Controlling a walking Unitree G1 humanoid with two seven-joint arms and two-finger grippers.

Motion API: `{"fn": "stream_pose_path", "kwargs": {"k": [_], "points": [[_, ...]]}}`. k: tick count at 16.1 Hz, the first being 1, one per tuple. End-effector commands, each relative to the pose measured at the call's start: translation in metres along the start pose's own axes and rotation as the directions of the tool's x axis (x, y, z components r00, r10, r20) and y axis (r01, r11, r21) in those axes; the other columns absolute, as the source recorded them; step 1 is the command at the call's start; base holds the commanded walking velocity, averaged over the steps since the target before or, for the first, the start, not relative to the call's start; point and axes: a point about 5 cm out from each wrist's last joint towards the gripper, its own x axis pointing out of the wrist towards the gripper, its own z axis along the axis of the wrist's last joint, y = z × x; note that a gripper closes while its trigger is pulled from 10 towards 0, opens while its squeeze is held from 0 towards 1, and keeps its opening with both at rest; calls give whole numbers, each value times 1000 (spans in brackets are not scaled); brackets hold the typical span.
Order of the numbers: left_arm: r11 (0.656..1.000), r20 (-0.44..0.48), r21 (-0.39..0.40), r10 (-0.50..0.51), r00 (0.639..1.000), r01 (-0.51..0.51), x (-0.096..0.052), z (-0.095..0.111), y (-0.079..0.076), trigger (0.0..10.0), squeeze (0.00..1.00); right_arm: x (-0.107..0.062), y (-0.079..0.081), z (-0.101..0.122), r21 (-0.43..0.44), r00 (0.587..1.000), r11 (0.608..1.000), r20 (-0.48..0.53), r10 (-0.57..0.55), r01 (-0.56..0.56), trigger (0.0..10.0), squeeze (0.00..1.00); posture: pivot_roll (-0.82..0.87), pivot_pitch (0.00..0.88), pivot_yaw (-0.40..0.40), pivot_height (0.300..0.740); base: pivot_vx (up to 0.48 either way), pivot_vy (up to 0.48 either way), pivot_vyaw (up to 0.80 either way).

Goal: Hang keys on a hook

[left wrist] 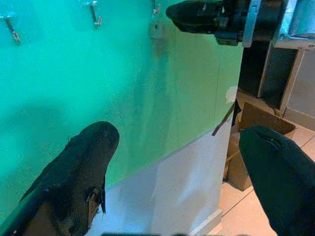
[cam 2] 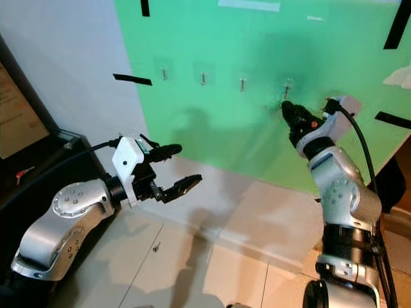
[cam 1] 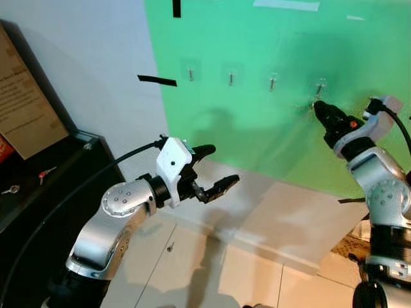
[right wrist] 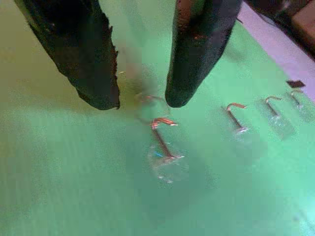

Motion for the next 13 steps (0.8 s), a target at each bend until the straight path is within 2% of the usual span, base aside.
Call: {"fn": "stream_pose_path", "kwargs": {"k": [1,3,5,7,8,9,12,13], "points": [[1000,-1,13,5,1000,-5,1,1,2,10000,0,0,6,6,-55,999,998,23,30,-29,10000,1000,-82,0,68,740,0,0,0],[1000,0,15,8,1000,-8,1,1,2,10000,0,0,18,8,-97,993,990,52,103,-98,10000,1000,-81,0,68,740,0,0,0],[1000,0,15,15,1000,-15,1,1,3,10000,0,1,23,8,-130,990,985,61,123,-115,10000,1000,-81,0,68,740,0,0,0],[999,-10,19,50,999,-50,0,-1,6,10000,0,1,27,4,-182,991,977,46,125,-115,10000,0,-81,0,67,740,0,0,0],[994,-21,21,110,994,-109,-1,-6,9,10000,0,-1,26,-2,-223,996,971,19,91,-85,10000,0,-75,0,58,740,0,0,0],[971,-22,19,237,971,-237,-6,-13,16,10000,0,-10,25,-17,-264,999,964,-33,18,-26,10000,1000,-70,0,51,740,0,0,0],[911,-58,52,411,910,-408,-19,-28,25,10000,0,-27,31,-42,-331,996,944,-84,-28,-1,10000,1000,-60,0,43,740,0,0,192],[846,-62,91,532,845,-526,-31,-36,31,10000,0,-38,32,-62,-357,991,934,-120,-66,19,10000,1000,-57,0,44,740,0,0,800]]}}
